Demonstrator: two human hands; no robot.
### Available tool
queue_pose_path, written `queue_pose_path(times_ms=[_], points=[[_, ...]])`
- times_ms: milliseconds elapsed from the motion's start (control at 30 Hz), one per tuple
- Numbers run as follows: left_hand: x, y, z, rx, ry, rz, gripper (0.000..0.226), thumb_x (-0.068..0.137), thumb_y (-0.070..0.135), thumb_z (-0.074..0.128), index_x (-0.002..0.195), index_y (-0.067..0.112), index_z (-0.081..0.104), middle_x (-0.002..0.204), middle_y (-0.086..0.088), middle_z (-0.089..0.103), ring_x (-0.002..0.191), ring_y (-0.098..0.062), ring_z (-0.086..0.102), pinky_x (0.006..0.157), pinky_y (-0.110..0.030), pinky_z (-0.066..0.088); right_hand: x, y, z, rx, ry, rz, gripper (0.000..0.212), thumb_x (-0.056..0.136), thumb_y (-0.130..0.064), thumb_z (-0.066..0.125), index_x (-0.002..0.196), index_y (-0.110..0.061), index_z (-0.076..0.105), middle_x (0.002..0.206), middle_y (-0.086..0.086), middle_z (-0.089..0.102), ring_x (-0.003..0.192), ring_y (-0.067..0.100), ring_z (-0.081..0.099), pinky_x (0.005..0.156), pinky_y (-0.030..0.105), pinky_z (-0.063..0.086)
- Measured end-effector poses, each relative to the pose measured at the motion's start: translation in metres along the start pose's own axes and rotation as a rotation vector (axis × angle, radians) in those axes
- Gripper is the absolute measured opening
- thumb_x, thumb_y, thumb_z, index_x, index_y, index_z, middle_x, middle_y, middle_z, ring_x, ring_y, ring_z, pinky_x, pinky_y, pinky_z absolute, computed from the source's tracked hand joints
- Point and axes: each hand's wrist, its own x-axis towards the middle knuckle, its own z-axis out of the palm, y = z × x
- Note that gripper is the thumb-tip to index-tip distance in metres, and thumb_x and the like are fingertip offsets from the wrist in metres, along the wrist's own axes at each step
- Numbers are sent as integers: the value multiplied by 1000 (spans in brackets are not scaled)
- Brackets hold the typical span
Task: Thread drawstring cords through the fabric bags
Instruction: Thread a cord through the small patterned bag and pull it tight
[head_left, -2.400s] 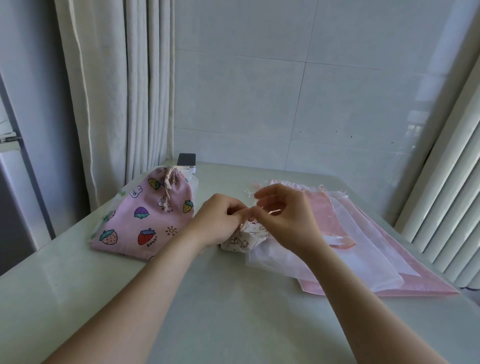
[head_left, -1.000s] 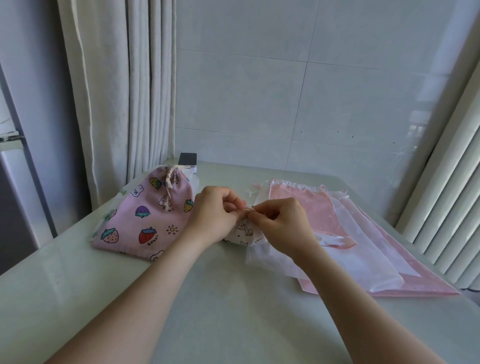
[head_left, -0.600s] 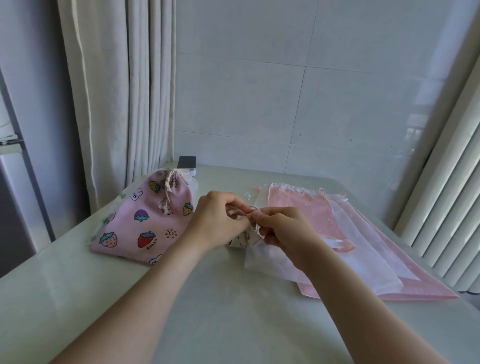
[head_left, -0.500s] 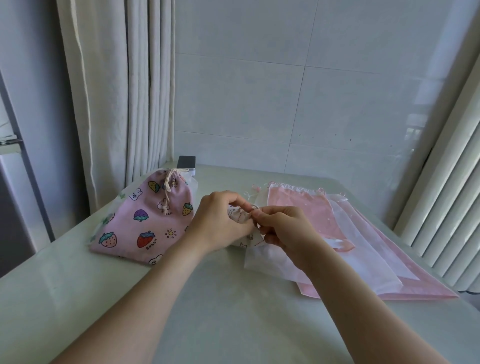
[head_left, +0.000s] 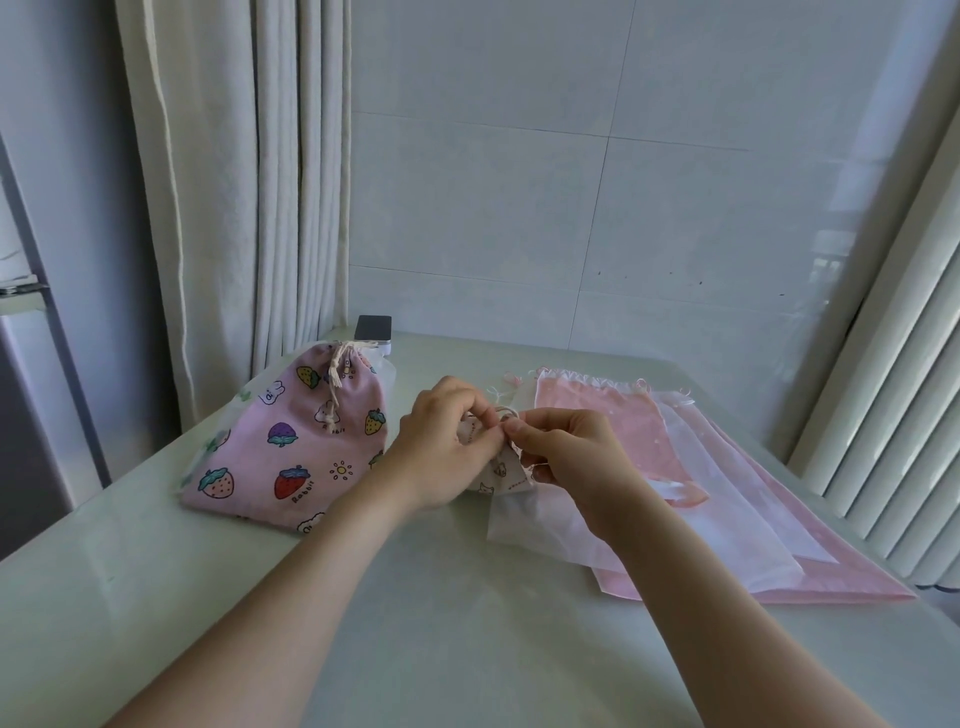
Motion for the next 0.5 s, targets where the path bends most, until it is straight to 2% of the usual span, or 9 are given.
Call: queue_pose_path(times_ms=[133,167,233,267,300,367,400,500], points=[[1,3,-1,-118,-101,-165,37,95,45,47,88,12,62,110,18,47,117,-16,47,107,-42,35,1,1,0,-24,14,-8,14,93,-18,77,91,-5,81,72,4,69,63,13,57,65,26,49],[2,4,-2,-173,-103,-182,43,94,44,44,89,5,60,111,14,47,114,-15,48,103,-36,36,1,2,-1,-22,23,-5,15,94,-18,77,91,-4,81,71,2,69,62,12,57,62,22,50],[1,8,-6,-206,-61,-172,45,103,34,46,85,-6,58,108,0,51,99,-11,52,85,-20,38,2,2,-2,-7,38,-5,15,94,-18,78,91,-4,80,71,1,69,61,11,58,58,19,50],[1,10,-7,-199,-22,-157,44,105,29,48,81,-7,57,101,-6,54,89,-12,53,77,-21,39,2,3,-3,-4,50,-7,15,93,-19,78,91,-4,80,71,2,70,61,11,58,58,20,50],[2,8,-8,-194,8,-156,43,105,26,50,75,-5,56,88,-10,55,80,-14,52,74,-27,39,3,2,-4,-5,61,-5,14,93,-19,78,91,-5,80,72,3,70,61,11,59,59,22,50],[1,8,-10,-220,3,-199,42,101,24,51,62,9,53,67,-5,59,68,-16,51,72,-35,40,3,2,-4,-7,75,2,14,94,-19,78,92,-6,80,73,4,72,62,12,61,64,29,54],[1,9,-11,-259,-20,-234,40,100,26,49,62,14,55,64,-3,66,67,-16,55,74,-37,42,3,2,-4,-7,71,1,14,94,-19,78,92,-5,79,73,4,72,62,13,62,69,35,55],[0,15,-10,-281,-75,-318,41,107,41,42,91,10,63,64,-3,72,65,-8,61,71,-33,43,1,3,-2,0,34,-13,15,94,-18,77,94,-3,79,75,8,72,65,16,63,74,42,55]])
